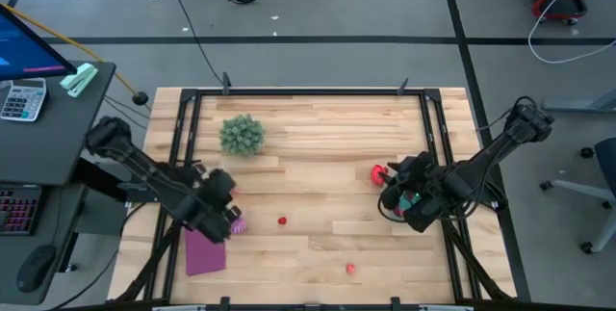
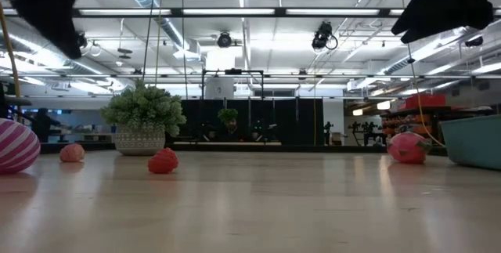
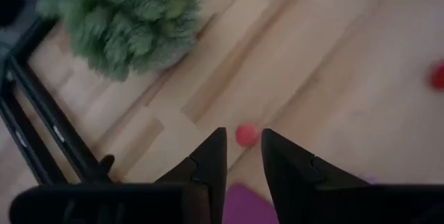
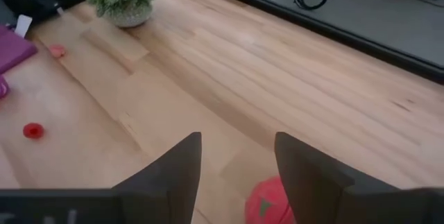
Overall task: Pick and placing Produce into tupperware
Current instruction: Put the pink peach into the green bin
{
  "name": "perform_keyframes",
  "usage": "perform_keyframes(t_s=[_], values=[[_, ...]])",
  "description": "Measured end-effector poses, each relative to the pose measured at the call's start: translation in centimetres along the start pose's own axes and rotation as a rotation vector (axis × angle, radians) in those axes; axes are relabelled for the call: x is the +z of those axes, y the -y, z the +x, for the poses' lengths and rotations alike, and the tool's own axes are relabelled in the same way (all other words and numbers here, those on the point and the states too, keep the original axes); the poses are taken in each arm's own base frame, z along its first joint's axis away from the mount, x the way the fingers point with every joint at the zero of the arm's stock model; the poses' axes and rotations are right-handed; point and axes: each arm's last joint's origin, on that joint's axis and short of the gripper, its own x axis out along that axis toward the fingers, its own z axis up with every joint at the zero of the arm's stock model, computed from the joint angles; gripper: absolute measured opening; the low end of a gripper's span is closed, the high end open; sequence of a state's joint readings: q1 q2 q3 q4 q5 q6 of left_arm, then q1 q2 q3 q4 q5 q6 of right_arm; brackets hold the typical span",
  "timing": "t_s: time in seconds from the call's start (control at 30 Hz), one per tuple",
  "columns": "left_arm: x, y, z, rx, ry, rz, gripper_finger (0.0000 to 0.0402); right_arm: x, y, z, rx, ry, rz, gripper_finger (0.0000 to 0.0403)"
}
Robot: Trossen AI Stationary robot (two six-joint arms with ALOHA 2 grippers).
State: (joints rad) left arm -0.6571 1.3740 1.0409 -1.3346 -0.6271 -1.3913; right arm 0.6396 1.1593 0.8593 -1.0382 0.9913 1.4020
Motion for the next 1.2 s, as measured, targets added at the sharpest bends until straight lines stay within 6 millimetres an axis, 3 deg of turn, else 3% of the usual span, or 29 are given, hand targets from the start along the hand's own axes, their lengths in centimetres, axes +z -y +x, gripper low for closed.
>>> perform_keyframes(t_s=[0.17,0.3,0.43,0.7,1.2], values=[[-2.6,-1.1,3.1,-0.173,0.068,-0.16,0.0099,0.5,0.2,0.5,-0.032,0.023,0.021,0.0193],[-4.8,-1.5,6.1,-0.24,0.085,-0.184,0.0099,0.8,0.4,1.0,-0.059,0.027,0.022,0.019],[-6.1,-1.5,7.8,-0.284,0.07,-0.205,0.0099,0.9,0.4,1.1,-0.07,0.027,-0.005,0.019],[-7.1,-2.0,9.0,-0.273,0.074,-0.16,0.011,1.2,0.6,1.5,-0.092,0.027,-0.031,0.0191],[-7.7,-2.6,9.8,-0.246,0.103,-0.182,0.0209,1.5,0.8,2.1,-0.124,0.027,-0.039,0.0186]])
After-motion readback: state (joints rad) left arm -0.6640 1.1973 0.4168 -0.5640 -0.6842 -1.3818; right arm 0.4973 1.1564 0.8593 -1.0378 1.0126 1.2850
